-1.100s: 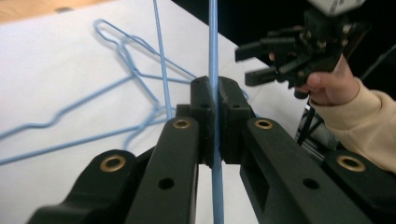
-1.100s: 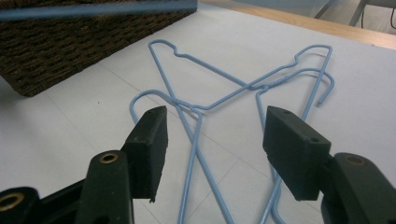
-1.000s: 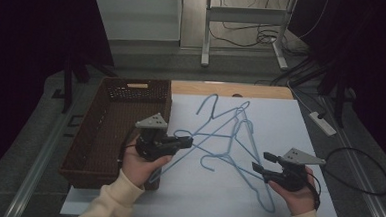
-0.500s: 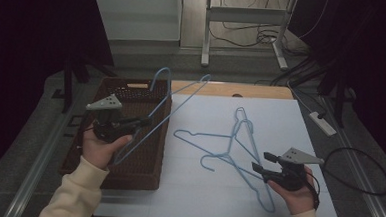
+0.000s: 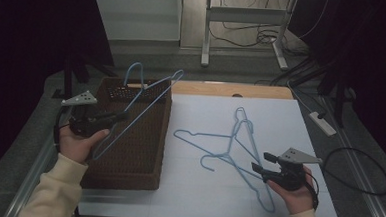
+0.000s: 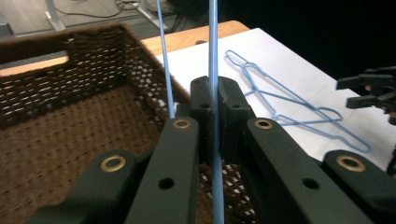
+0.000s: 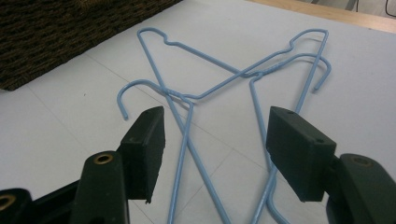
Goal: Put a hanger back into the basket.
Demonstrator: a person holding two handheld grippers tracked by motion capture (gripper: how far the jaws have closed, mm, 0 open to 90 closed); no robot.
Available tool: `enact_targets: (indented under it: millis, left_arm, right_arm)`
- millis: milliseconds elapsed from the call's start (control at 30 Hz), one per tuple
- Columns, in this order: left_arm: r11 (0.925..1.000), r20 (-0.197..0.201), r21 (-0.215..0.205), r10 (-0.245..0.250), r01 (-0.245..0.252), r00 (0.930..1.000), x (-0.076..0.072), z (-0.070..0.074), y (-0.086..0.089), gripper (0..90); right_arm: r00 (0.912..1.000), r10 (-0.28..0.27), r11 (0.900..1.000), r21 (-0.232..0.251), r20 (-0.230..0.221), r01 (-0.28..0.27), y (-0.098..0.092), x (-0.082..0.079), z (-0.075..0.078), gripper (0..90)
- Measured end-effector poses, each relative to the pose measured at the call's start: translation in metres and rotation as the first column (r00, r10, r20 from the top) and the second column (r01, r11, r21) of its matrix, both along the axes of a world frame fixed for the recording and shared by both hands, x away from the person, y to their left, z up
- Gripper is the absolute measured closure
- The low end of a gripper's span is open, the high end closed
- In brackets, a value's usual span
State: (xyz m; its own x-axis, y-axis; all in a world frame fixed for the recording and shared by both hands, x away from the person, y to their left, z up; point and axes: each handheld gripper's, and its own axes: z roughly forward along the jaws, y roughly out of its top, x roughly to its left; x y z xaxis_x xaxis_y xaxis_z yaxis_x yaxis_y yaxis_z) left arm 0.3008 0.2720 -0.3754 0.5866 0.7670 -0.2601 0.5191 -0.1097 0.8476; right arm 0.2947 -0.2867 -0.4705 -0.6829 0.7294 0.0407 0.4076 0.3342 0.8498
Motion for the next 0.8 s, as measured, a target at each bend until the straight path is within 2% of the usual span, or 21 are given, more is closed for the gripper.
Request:
enact_targets:
  millis: [267,500,800]
  left_arm:
    - [0.9984,-0.021,0.014,0.055,-0.054,0.9983,0.011,-0.008,0.023,86.3]
    - [0.9987,-0.035,0.046,0.023,-0.021,0.9991,0.021,-0.016,0.033,86.3]
    - [0.9994,-0.031,0.035,-0.005,0.006,0.9995,0.013,-0.019,0.043,86.3]
  right_arm:
    - [1.0000,0.003,1.000,-0.004,-0.004,-0.003,0.002,0.000,-0.001,38.3]
    - [1.0000,0.000,1.000,-0.002,-0.007,0.000,0.001,0.001,-0.002,38.2]
    - [1.0000,0.001,1.000,-0.003,-0.010,-0.001,0.001,0.001,-0.002,38.1]
